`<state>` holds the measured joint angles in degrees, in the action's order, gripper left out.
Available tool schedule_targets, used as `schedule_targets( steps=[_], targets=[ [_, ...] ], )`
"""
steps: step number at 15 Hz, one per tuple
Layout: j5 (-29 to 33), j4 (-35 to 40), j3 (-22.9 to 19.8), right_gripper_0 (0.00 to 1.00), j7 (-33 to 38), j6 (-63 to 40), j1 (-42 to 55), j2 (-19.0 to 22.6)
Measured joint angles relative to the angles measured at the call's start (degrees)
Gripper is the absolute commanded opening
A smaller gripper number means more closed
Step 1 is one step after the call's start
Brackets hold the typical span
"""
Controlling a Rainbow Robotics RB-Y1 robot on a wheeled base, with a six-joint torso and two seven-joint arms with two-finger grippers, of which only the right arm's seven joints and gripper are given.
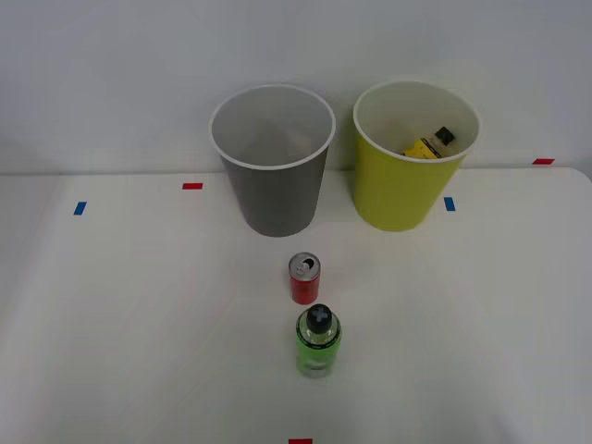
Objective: Put cans in the gray bin, plastic bottles in the light green bin
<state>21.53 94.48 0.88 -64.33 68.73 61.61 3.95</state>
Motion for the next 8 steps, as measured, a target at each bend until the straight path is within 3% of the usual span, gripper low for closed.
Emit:
schedule_targets(
  steps=[8],
  targets=[
    [0.0,0.0,0.0,1.00,0.0,0.0,0.0,0.0]
  ],
)
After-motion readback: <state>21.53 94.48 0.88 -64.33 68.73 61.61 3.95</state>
